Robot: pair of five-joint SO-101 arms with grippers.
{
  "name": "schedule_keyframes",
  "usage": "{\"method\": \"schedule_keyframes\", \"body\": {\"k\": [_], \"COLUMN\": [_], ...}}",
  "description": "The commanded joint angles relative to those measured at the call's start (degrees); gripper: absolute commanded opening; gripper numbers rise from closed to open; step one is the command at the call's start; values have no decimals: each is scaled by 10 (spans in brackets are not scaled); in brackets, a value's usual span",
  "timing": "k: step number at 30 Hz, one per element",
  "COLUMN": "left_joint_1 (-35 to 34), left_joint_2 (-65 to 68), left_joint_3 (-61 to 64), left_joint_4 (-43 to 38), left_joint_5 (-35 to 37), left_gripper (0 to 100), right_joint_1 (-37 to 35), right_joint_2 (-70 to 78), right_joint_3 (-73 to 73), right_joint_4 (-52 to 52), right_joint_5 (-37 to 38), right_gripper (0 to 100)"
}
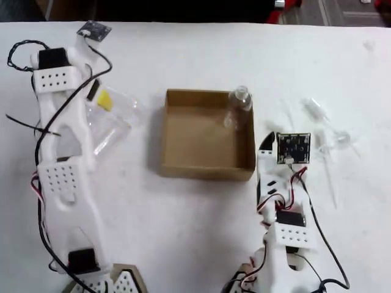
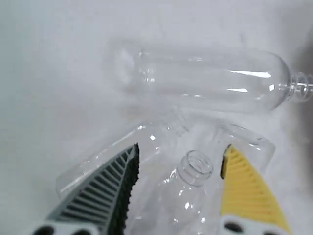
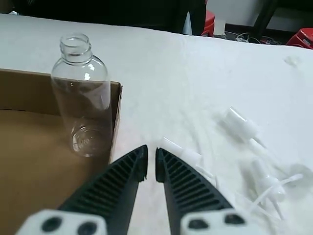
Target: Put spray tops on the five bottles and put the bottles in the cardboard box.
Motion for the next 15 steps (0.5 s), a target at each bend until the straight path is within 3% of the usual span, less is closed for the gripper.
{"method": "schedule_keyframes", "body": {"k": [1,15], "left_joint_1": [0,-1], "left_joint_2": [30,36], "left_joint_3": [-90,-92], "left_joint_4": [40,43], "left_joint_5": [-39,-59], "left_gripper": [252,252], "right_joint_1": [-7,-13], "right_joint_2": [2,2], "right_joint_3": [-18,-18], "right_joint_4": [-12,-12], "right_joint_5": [7,7], "right_gripper": [21,21]}}
